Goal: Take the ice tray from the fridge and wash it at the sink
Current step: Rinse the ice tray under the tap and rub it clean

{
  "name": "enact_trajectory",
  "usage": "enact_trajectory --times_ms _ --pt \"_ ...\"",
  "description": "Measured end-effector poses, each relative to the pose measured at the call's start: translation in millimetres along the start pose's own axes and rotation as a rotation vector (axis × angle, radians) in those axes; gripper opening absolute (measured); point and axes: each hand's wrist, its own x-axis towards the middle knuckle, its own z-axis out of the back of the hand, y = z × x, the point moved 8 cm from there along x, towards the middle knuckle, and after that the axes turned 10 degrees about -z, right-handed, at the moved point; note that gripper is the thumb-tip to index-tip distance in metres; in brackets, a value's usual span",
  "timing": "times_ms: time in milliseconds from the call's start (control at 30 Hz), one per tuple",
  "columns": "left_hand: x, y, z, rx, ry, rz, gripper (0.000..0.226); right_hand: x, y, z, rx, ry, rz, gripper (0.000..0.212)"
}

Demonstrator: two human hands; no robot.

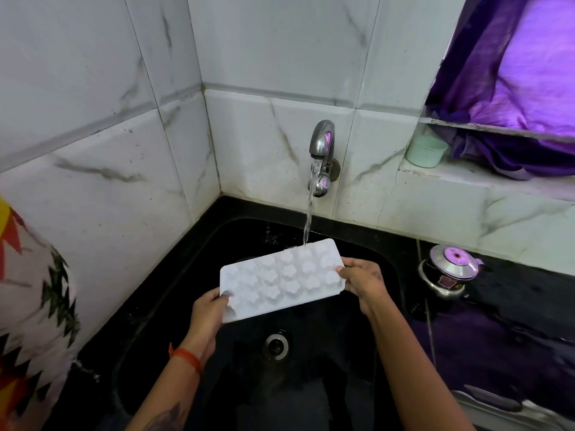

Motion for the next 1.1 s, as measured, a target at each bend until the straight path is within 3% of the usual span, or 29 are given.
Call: enact_trajectory --times_ms 433,600,933,1100 --pt "11 14 -31 0.105 0.103 0.075 0.011 -25 48 12 0.166 0.018 0.162 0.018" --pt "14 14 -51 0.137 0.157 0.086 0.019 -26 52 28 0.223 -0.03 0.178 0.021" --pt "14 6 -86 0.211 0.244 0.02 0.022 -9 28 74 0.371 -0.169 0.102 0.022" --pt "7 -10 -91 0.168 0.281 -0.053 0.011 8 6 85 0.356 -0.242 0.042 0.017"
